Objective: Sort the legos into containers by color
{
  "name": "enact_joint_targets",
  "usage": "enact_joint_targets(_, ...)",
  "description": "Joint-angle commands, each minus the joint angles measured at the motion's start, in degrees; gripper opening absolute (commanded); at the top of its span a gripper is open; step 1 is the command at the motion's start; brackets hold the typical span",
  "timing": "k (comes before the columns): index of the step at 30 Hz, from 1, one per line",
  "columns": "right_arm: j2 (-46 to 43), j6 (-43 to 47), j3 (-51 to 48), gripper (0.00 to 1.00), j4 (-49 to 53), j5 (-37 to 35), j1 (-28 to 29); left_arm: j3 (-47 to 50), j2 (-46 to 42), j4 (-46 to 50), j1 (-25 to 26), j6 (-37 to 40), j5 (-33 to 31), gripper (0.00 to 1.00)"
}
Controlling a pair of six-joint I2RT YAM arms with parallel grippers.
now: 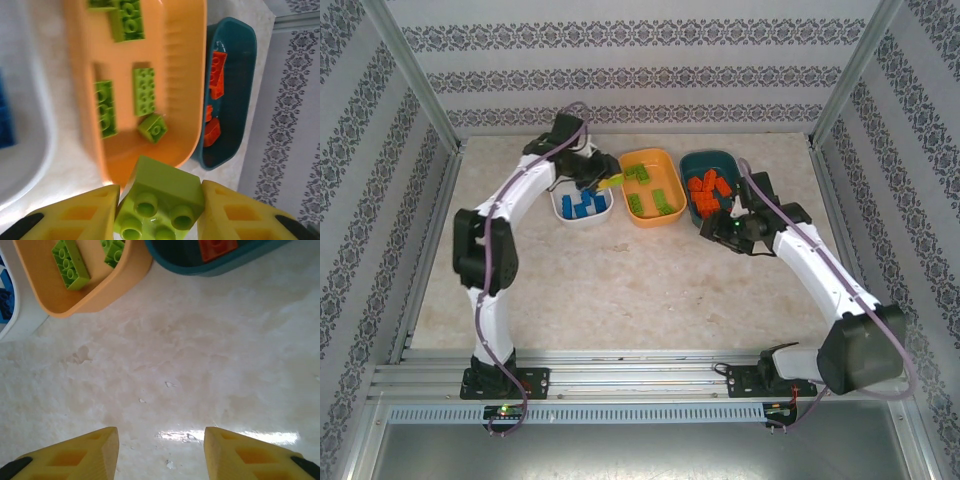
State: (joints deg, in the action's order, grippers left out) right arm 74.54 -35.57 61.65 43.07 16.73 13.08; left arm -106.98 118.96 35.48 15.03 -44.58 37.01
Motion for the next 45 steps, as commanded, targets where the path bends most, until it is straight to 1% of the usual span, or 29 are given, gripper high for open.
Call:
enact_joint_targets(1,-3.19,2.15,-1.41,0.49,4.18,1.60,-2.01,-8.70,6.91,-3.83,2.16,-5.79,2.97,0.39)
enact_joint_targets(7,-8.23,2.91,-4.92,0.50,6.11,2.23,-6.06,-29.27,21.14,2.90,4.36,-6.66,3.35,0.39)
enact_joint_targets(10,-9.70,3.23,-6.85,0.52,6.31,2.62,-7.91,-36.70,26.13,5.62,4.71,-7.11,3.15,0.39)
enact_joint_targets(15,-9.79,3.57,-8.05,0.53,5.70,3.18,-9.79,-37.46,28.53,4.66,4.75,-8.56,3.15,0.40)
enact_joint_targets(19,-7.87,3.85,-7.51,0.54,4.61,3.51,-10.31,-37.63,29.48,3.46,4.77,-9.71,4.20,0.46)
enact_joint_targets(20,-7.43,3.85,-7.21,0.54,4.35,3.61,-10.44,-37.68,29.56,3.37,4.75,-9.74,4.29,0.48)
enact_joint_targets(22,-6.04,4.12,-6.36,0.55,4.05,3.81,-10.54,-38.09,29.62,3.36,4.75,-9.69,4.53,0.58)
enact_joint_targets(28,-3.14,4.54,-3.19,0.58,3.76,4.08,-10.88,-40.01,29.42,5.75,4.68,-8.02,4.40,0.81)
enact_joint_targets(30,-2.52,4.56,-2.32,0.59,3.70,4.13,-10.97,-40.13,29.02,5.93,4.73,-7.76,4.85,1.00)
enact_joint_targets(32,-2.28,4.80,-1.76,0.59,3.39,3.66,-11.06,-40.36,27.95,6.18,4.76,-6.84,4.87,1.00)
enact_joint_targets(33,-2.42,4.97,-1.78,0.60,2.63,2.78,-11.22,-40.65,26.98,6.99,4.84,-5.20,4.10,1.00)
enact_joint_targets(35,-3.64,7.49,-3.35,0.63,-2.05,0.33,-12.00,-40.81,23.63,10.53,4.95,0.77,0.69,1.00)
enact_joint_targets(36,-5.22,11.24,-5.55,0.64,-7.59,-1.64,-12.18,-40.60,21.12,13.69,4.93,5.48,-2.93,1.00)
enact_joint_targets(37,-7.04,15.26,-9.11,0.65,-13.80,-4.39,-12.27,-39.38,18.20,16.49,4.93,10.03,-7.46,1.00)
enact_joint_targets(39,-10.43,22.34,-16.25,0.65,-28.03,-8.83,-13.39,-33.06,10.99,18.03,4.76,15.86,-14.27,1.00)
enact_joint_targets(41,-12.47,25.43,-22.52,0.78,-41.70,-7.49,-16.53,-23.29,2.86,17.06,4.50,20.34,-20.53,1.00)
enact_joint_targets(42,-12.25,26.94,-25.29,0.82,-48.48,-6.32,-17.91,-16.70,-1.88,14.71,4.13,21.41,-24.23,1.00)
enact_joint_targets(43,-10.95,28.90,-27.32,0.83,-53.32,-5.78,-18.95,-9.25,-7.21,11.09,3.69,21.31,-28.72,1.00)
enact_joint_targets(44,-9.06,30.46,-28.09,0.83,-55.39,-5.59,-19.38,-1.47,-11.92,6.95,3.01,20.72,-32.07,1.00)
enact_joint_targets(45,-6.21,31.24,-27.97,0.83,-56.14,-4.88,-19.78,8.23,-17.50,0.31,1.82,20.06,-34.53,1.00)
